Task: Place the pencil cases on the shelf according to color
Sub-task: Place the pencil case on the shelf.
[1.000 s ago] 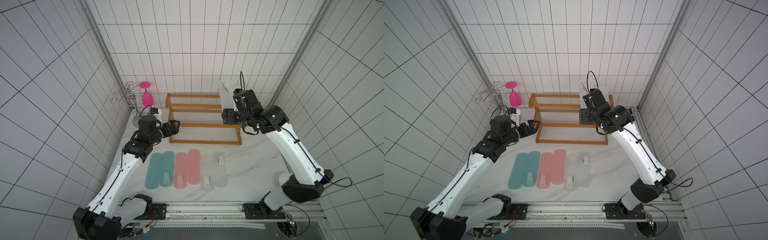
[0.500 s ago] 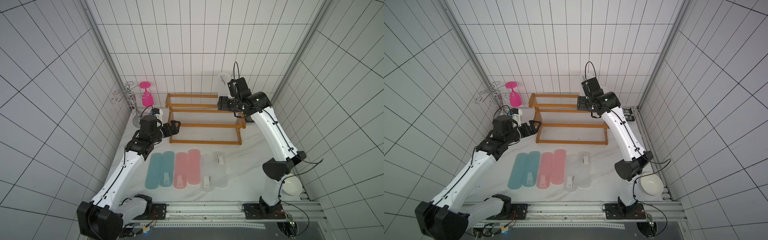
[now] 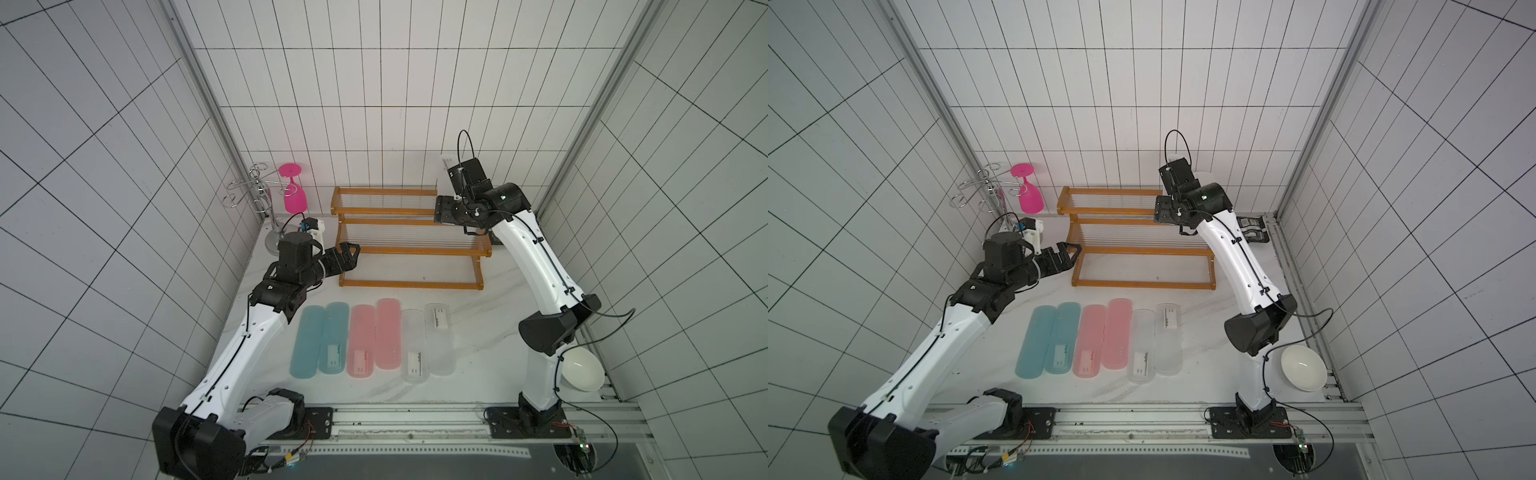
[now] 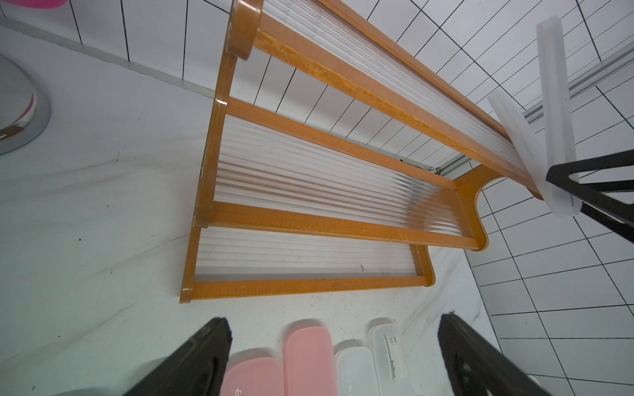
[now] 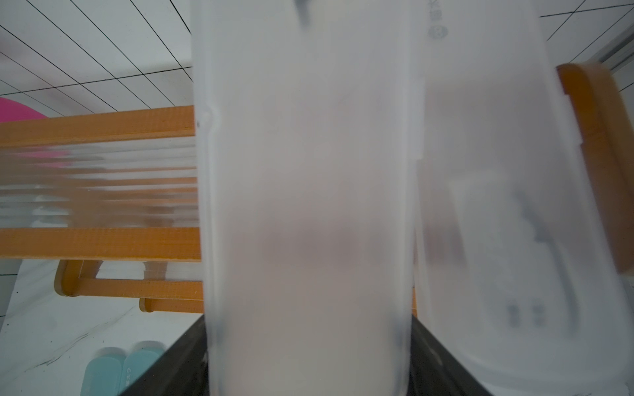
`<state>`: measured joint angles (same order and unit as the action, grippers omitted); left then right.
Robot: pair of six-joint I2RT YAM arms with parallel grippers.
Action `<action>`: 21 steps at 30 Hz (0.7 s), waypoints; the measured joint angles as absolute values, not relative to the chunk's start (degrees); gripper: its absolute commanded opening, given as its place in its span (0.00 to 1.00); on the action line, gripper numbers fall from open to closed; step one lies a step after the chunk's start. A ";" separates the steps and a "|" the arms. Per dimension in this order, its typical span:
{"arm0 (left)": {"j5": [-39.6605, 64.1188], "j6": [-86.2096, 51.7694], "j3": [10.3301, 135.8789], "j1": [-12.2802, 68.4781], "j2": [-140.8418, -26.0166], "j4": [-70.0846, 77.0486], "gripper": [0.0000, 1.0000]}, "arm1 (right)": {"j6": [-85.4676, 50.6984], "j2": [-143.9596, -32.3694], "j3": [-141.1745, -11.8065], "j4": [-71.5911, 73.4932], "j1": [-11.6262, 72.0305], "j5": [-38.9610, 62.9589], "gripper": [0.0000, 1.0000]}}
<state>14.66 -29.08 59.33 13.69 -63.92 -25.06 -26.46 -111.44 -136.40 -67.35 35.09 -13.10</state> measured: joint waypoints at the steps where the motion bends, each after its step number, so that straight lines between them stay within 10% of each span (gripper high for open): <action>1: 14.66 -29.10 59.16 13.69 -63.88 -25.06 0.99 | -26.57 -111.44 -136.40 -67.35 35.09 -13.06 0.85; 21: 13.72 -29.04 58.94 13.04 -63.61 -25.10 0.98 | -26.26 -110.61 -140.49 -65.87 35.11 -10.41 0.93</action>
